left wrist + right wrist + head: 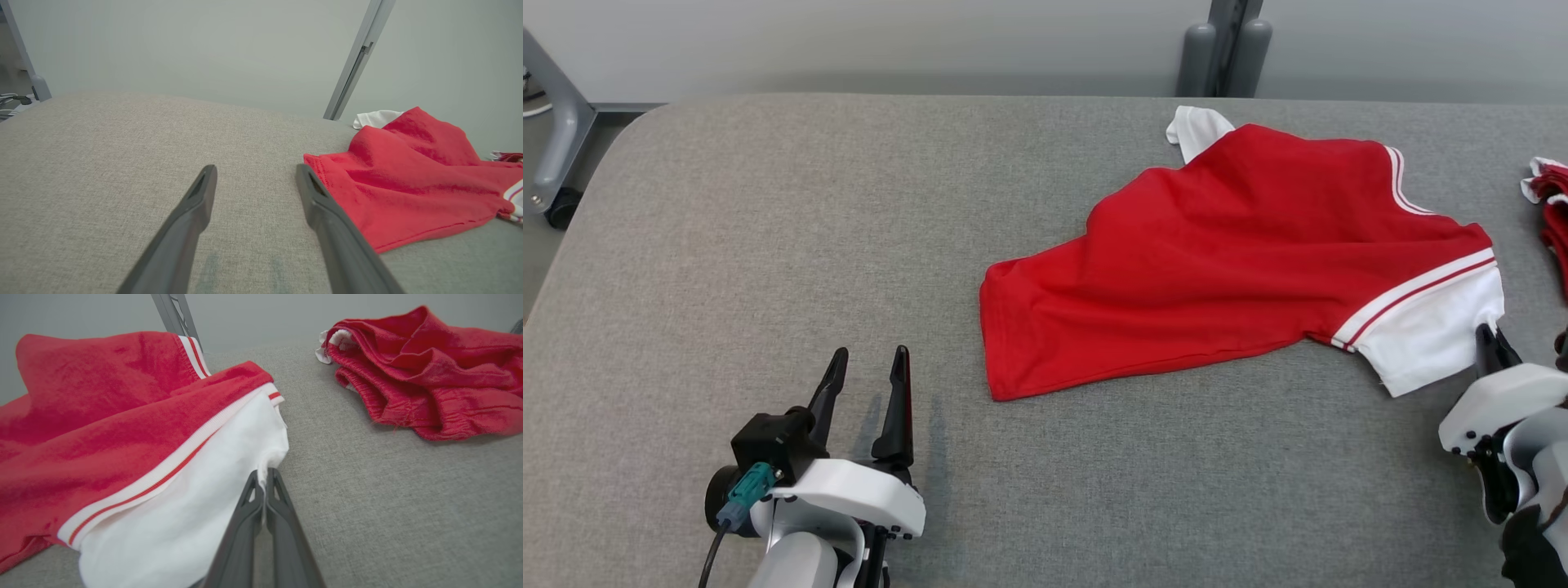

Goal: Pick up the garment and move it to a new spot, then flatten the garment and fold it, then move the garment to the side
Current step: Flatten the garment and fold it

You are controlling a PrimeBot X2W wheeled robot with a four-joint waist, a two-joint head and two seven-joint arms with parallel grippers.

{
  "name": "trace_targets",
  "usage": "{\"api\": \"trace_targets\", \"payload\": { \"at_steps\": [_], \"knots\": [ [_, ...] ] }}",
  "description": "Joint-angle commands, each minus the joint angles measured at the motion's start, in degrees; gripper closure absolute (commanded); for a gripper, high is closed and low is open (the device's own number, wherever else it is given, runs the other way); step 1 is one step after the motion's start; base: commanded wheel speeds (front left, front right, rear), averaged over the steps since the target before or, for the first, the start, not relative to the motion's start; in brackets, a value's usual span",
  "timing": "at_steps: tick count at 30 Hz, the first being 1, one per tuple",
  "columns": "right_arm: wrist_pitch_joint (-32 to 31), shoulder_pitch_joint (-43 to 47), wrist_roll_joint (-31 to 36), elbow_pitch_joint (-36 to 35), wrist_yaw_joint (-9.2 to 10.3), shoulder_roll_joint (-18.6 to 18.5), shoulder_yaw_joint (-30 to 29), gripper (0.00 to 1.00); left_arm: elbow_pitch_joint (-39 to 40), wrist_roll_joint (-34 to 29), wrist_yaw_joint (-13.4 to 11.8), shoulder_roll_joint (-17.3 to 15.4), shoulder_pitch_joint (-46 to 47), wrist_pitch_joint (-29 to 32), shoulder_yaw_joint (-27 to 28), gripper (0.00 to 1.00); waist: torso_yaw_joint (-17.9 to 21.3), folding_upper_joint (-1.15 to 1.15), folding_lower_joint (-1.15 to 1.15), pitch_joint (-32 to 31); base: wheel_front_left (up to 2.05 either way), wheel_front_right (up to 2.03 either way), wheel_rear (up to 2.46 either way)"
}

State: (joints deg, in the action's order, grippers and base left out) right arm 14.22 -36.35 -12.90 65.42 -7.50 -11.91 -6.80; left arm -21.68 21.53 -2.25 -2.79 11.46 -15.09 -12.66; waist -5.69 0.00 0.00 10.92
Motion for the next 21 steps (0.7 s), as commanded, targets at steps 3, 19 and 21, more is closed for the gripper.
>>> {"api": "trace_targets", "payload": {
  "at_steps": [3,19,21],
  "knots": [
    [0.9,3.2,-2.1,-2.5,0.02,-0.6,-0.4,1.00,0.3,0.1,-0.2,-0.2,-0.4,-0.1,0.4,0.00,1.0,0.00,0.00,-0.9,0.00,0.00,0.00],
    [0.9,18.2,-1.5,-17.0,0.02,4.9,-1.9,1.00,0.2,0.7,-0.1,-0.3,-2.4,-0.1,1.3,0.00,4.7,0.00,0.00,-4.1,0.00,0.00,0.00],
    [0.2,19.4,-1.2,-18.7,0.02,5.3,-2.1,0.99,0.1,0.8,-0.1,-0.2,-2.4,-0.1,1.3,0.00,4.9,0.00,0.00,-4.3,0.00,0.00,0.00]
  ]
}}
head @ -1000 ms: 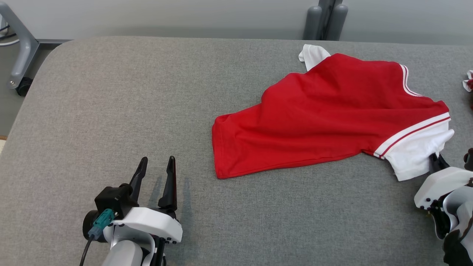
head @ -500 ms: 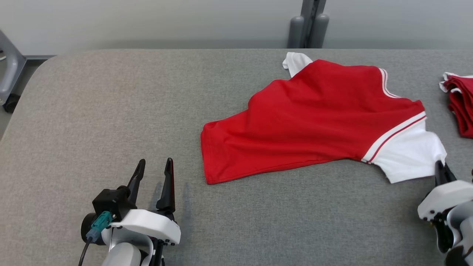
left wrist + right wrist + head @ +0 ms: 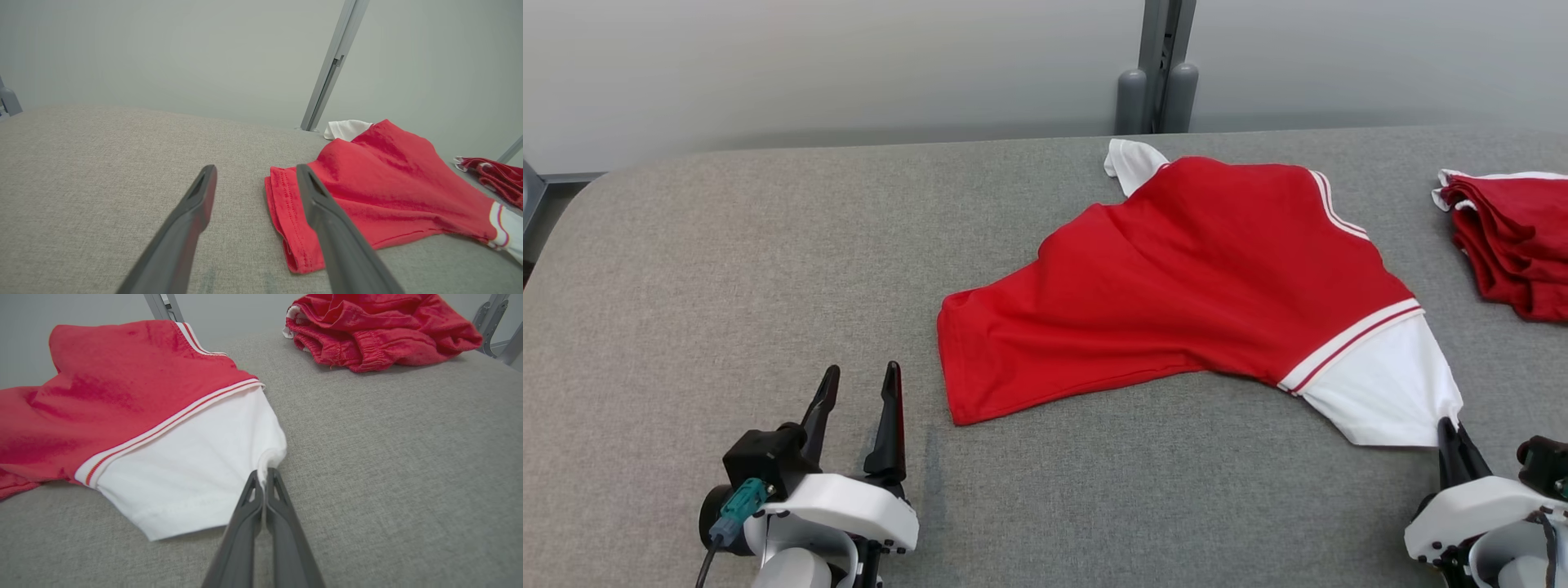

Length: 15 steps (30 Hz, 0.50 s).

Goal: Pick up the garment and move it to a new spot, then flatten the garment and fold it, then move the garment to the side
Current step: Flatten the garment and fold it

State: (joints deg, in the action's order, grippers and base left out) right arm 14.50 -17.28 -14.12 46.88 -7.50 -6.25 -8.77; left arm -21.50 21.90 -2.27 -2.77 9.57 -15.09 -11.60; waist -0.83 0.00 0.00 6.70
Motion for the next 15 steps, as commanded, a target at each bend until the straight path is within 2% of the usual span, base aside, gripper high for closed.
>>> {"api": "trace_targets", "payload": {
  "at_steps": [1,2,4,5,6,15],
  "knots": [
    [-0.3,1.0,0.4,-1.0,0.02,-0.3,-0.3,0.93,-0.2,0.5,-0.1,-0.3,-0.6,-0.1,0.3,0.00,0.1,0.00,0.00,-0.1,0.00,0.00,0.00],
    [-0.6,1.5,0.9,-1.8,0.02,-0.3,-0.4,0.83,-0.2,0.4,0.0,-0.3,-0.6,-0.1,0.3,0.00,0.2,0.00,0.00,-0.2,0.00,0.00,0.00],
    [-0.9,2.8,1.8,-3.5,0.02,0.0,-0.9,0.55,-0.2,0.5,0.0,-0.3,-0.8,-0.1,0.3,0.00,0.2,0.00,0.00,-0.5,0.00,0.00,0.00],
    [-1.2,3.4,2.2,-4.4,0.02,0.2,-1.3,0.13,-0.2,0.6,0.1,-0.3,-0.9,-0.1,0.3,0.00,0.2,0.00,0.00,-0.6,0.00,0.00,0.00],
    [-1.1,4.1,2.5,-5.5,0.02,0.3,-1.7,0.00,-0.1,0.6,0.0,-0.3,-1.0,-0.1,0.4,0.00,0.1,0.00,0.00,-0.8,0.00,0.00,0.00],
    [-1.0,9.4,7.1,-17.3,0.01,2.2,-4.4,0.00,1.8,0.7,0.1,-0.3,-2.4,-0.1,1.3,0.00,0.1,0.00,0.00,-2.9,0.00,0.00,0.00]
  ]
}}
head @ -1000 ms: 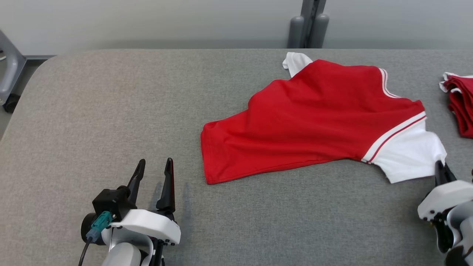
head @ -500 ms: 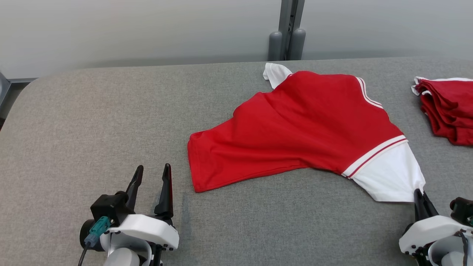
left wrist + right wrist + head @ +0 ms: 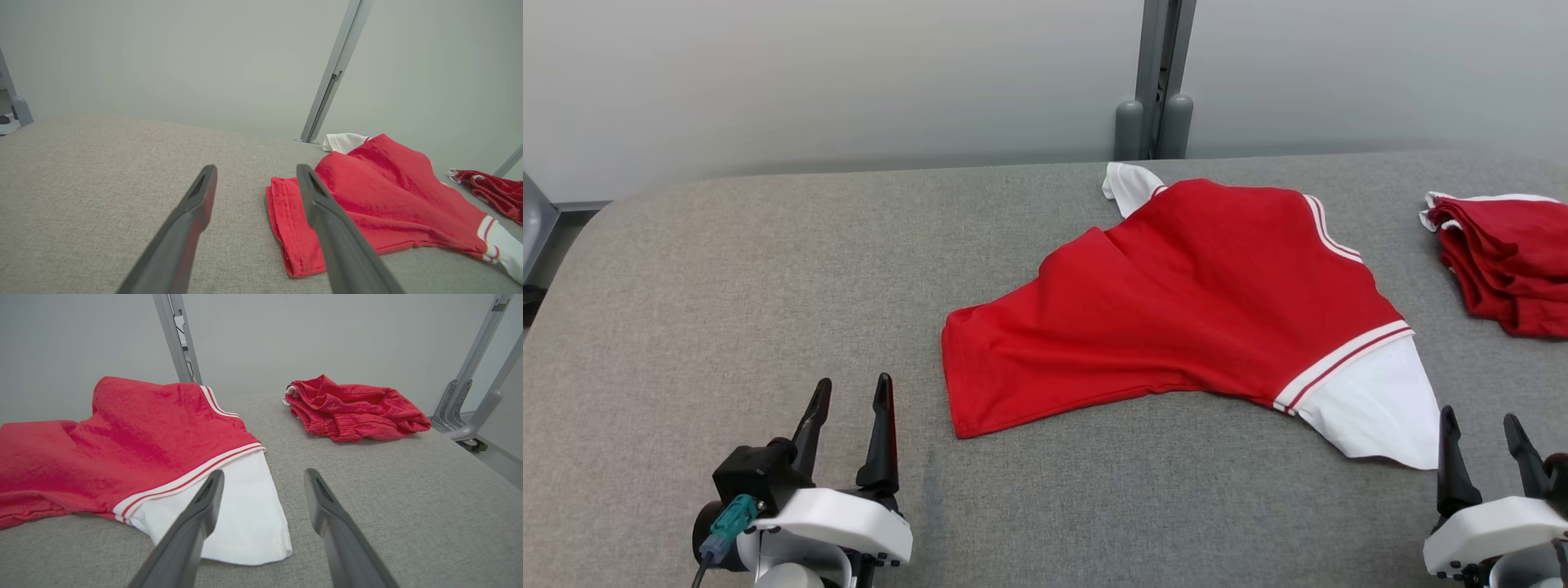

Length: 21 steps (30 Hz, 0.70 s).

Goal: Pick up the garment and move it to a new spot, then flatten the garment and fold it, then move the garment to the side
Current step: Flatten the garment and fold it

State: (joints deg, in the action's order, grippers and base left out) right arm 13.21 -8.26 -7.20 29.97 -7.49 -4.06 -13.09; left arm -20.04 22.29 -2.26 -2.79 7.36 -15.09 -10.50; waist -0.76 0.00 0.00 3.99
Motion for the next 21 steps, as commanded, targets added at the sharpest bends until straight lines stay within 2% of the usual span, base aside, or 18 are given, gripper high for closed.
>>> {"api": "trace_targets", "payload": {
  "at_steps": [1,11,21],
  "knots": [
    [0.4,0.8,0.7,-1.8,0.00,0.2,0.0,0.00,0.6,0.2,0.1,-0.2,-0.3,-0.1,0.1,0.00,0.0,0.00,0.00,-0.5,0.00,0.00,0.00],
    [-0.5,4.3,2.8,-14.1,0.01,1.0,4.2,0.00,1.7,-0.6,0.3,-0.2,-1.2,-0.1,-1.0,0.00,-0.8,0.00,0.00,-3.3,0.00,0.00,0.00],
    [-0.6,7.3,-0.9,-18.3,0.01,1.0,7.9,0.00,2.6,-1.4,0.3,-0.2,-3.8,-0.1,-1.0,0.00,-2.3,0.00,0.00,-4.7,0.00,0.00,0.00]
  ]
}}
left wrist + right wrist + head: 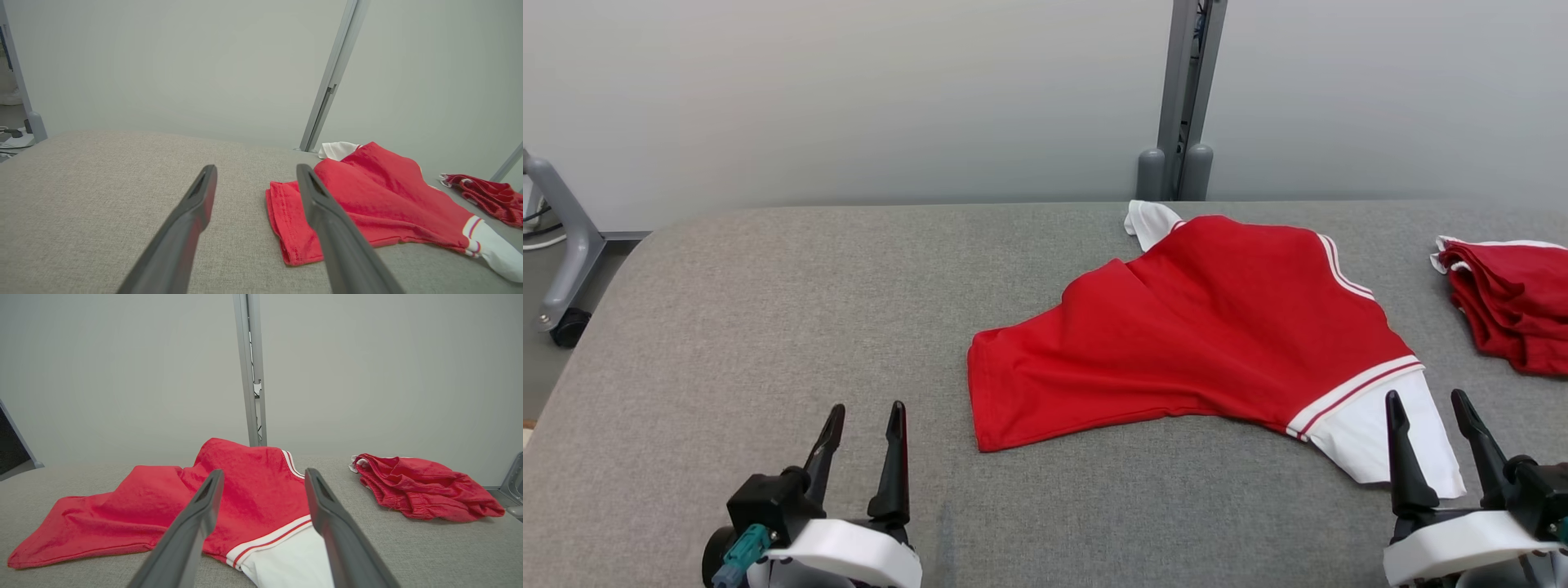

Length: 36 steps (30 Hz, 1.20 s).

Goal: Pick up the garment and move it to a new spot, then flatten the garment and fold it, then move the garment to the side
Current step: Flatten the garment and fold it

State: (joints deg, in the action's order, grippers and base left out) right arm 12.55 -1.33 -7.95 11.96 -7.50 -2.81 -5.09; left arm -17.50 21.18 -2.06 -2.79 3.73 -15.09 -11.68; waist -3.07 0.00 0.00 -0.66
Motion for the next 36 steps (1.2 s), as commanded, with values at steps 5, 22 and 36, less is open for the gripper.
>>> {"api": "trace_targets", "payload": {
  "at_steps": [5,22,36],
  "knots": [
    [-0.2,1.0,-0.8,-0.1,0.02,-0.2,0.6,0.00,0.3,-0.6,0.0,-0.2,-1.1,-0.1,0.3,0.00,-0.5,0.00,0.00,-0.4,0.00,0.00,0.00],
    [-0.3,1.0,-1.1,0.3,0.02,-0.2,0.0,0.00,-0.3,-1.4,0.3,-0.2,-1.3,-0.1,-0.3,0.00,-0.3,0.00,0.00,-0.3,0.00,0.00,0.00],
    [-5.4,-2.3,-2.0,11.6,0.01,-0.2,-12.1,0.00,-1.6,-1.3,0.5,-0.2,-0.4,-0.1,-1.5,0.00,-0.8,0.00,0.00,1.2,0.00,0.00,0.00]
  ]
}}
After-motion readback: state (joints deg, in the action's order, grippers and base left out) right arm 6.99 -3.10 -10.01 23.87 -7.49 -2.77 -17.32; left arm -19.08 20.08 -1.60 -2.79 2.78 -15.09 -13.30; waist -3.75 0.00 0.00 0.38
